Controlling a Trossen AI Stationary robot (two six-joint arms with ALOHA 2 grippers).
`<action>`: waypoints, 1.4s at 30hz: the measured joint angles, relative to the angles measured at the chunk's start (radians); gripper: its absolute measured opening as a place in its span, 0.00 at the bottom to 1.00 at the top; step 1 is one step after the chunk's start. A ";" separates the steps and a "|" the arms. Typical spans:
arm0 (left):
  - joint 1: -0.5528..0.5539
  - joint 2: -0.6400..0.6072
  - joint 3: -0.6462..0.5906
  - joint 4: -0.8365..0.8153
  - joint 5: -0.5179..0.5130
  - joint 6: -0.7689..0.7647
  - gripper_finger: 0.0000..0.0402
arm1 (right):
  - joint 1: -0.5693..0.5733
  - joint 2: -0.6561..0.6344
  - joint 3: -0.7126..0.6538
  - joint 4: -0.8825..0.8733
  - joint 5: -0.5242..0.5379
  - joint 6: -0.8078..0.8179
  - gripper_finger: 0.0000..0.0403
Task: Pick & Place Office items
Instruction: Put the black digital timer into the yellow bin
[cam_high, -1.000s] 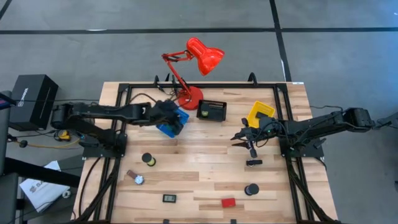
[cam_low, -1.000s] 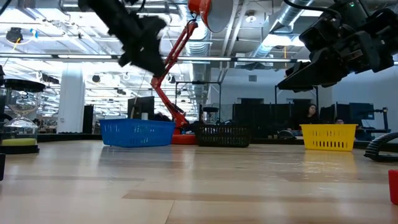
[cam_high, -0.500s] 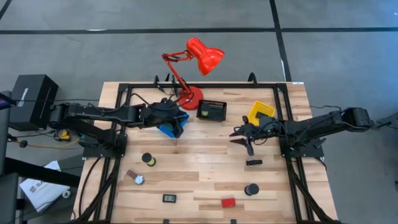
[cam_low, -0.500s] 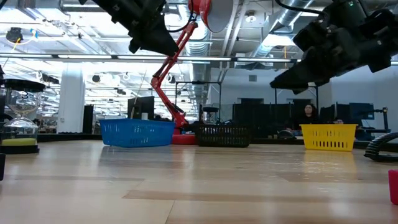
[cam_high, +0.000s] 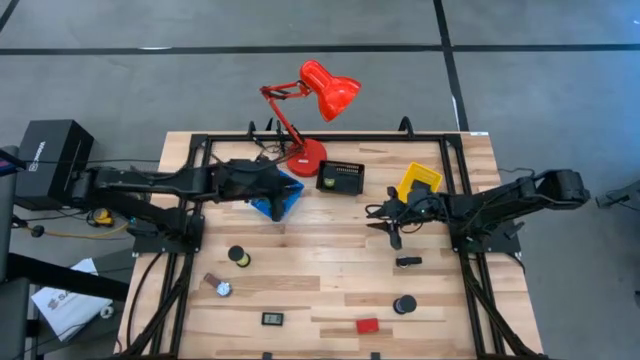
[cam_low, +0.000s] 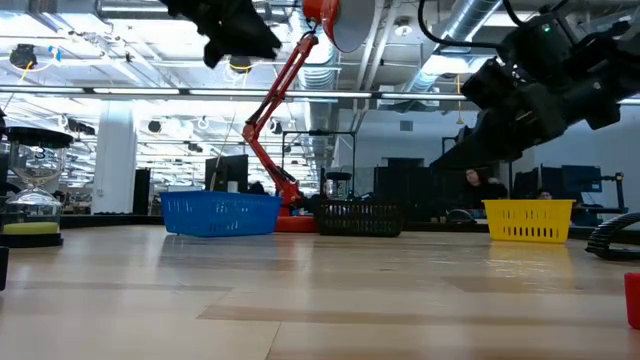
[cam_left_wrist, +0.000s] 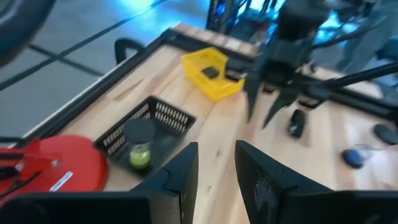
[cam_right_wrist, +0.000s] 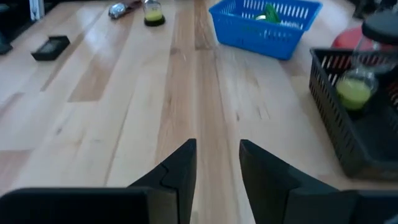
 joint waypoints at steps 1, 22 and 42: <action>-0.008 -0.018 0.000 -0.004 0.003 0.000 0.25 | -0.003 0.011 0.000 0.019 0.000 -0.016 0.28; -0.098 -0.107 0.000 -0.021 0.043 0.034 0.39 | 0.004 0.340 0.164 0.190 0.000 -0.058 0.59; -0.158 0.132 0.408 -0.695 -0.136 0.054 0.42 | -0.025 0.357 0.202 0.186 0.001 -0.157 0.62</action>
